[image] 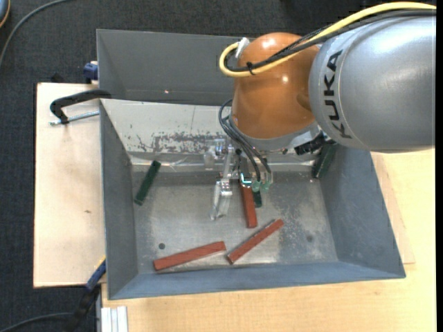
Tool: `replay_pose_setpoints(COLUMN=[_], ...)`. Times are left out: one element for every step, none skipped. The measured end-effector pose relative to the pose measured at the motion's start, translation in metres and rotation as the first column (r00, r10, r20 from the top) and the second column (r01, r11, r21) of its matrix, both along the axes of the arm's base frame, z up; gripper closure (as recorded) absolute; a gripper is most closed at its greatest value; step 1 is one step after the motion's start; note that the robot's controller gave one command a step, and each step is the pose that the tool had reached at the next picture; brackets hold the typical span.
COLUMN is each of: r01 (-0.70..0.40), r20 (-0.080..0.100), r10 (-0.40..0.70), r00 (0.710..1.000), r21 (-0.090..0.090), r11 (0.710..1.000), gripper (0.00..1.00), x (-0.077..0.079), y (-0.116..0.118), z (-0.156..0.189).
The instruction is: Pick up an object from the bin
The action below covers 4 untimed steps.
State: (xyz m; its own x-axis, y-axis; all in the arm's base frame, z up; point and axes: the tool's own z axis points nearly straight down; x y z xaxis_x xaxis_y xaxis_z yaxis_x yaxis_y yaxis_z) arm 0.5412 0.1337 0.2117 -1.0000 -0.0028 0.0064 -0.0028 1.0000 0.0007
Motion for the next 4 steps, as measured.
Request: replay_pose_setpoints(r01=[-0.2, -0.205, -0.204, -0.23], r20=[-0.001, 0.003, 0.006, 0.013], r10=[0.2, 0.205, 0.204, 0.23], r00=[0.98, 0.979, 0.979, 0.973], r21=[0.0, 0.001, 0.001, 0.0], r11=[0.98, 0.979, 0.979, 0.973], gripper=[0.0, 0.0, 1.0, 1.0], x=[-0.044, -0.048, -0.047, -0.033], y=[-0.026, -0.029, -0.029, -0.05], z=[-0.115, -0.143, -0.141, 0.008])
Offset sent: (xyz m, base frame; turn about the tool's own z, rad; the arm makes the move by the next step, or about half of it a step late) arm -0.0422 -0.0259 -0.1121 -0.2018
